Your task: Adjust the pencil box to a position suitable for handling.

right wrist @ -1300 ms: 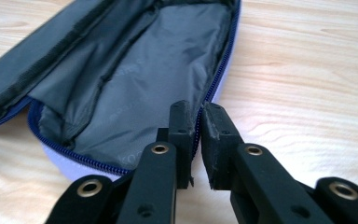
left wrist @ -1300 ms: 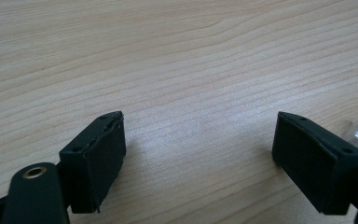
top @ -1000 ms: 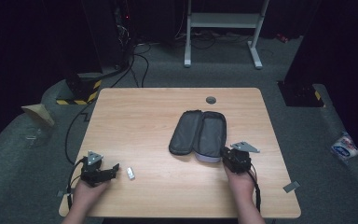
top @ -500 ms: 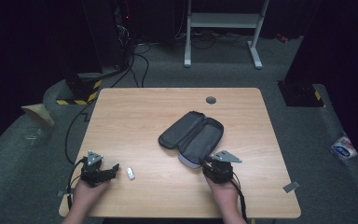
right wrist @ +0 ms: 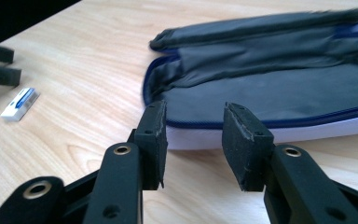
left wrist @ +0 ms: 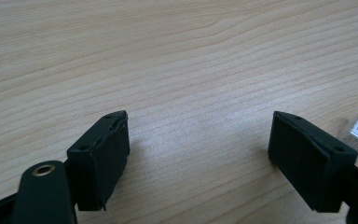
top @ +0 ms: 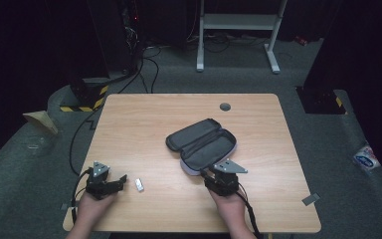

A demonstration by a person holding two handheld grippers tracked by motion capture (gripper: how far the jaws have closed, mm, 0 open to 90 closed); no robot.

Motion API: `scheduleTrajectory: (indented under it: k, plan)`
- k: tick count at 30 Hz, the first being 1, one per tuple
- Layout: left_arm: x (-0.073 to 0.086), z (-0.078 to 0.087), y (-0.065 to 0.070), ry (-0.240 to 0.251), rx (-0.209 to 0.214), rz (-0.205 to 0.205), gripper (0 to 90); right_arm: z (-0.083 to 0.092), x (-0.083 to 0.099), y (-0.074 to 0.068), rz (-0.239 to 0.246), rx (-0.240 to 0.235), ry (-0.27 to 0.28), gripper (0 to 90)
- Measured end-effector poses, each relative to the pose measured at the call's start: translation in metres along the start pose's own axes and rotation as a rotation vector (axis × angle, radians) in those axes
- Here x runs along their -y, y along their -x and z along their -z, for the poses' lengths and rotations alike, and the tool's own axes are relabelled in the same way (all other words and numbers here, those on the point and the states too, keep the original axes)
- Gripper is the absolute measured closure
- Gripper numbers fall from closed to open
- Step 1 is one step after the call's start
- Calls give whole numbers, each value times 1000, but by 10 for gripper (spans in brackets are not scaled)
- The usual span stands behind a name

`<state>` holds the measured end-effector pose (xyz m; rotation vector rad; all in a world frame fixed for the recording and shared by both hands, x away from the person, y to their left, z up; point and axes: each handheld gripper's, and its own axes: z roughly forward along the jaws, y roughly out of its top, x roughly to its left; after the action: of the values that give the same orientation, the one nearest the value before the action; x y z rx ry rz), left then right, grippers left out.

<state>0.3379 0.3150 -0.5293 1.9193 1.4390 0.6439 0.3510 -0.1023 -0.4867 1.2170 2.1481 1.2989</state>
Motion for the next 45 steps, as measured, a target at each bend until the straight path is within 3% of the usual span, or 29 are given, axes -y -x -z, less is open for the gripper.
scheduleTrajectory:
  k: [3, 7, 14, 19, 26, 28, 32, 45]
  plan:
    - [0, 0, 0, 0, 0, 2, 210, 8, -6, 12, 3, 37, 14, 589]
    - [0, 0, 0, -1, 1, 2, 211, 12, -19, 41, 2, 117, 14, 592]
    - [1, 1, 0, 8, -1, 6, 264, -7, -43, 88, -4, 242, -13, 609]
    - [1, 4, 0, 20, 1, 2, 354, -27, -52, 110, -31, 280, -34, 627]
    - [-7, 16, 8, 96, 41, 6, 462, -41, -52, 129, -73, 307, -83, 675]
    - [-11, 19, 14, 109, 64, 4, 489, -43, -48, 131, -81, 294, -110, 710]
    - [-19, 24, 31, 143, 85, -31, 541, -40, -44, 127, -60, 269, -108, 799]
    - [-33, 14, 81, 153, 147, -101, 583, -16, -24, 105, -49, 214, -67, 787]
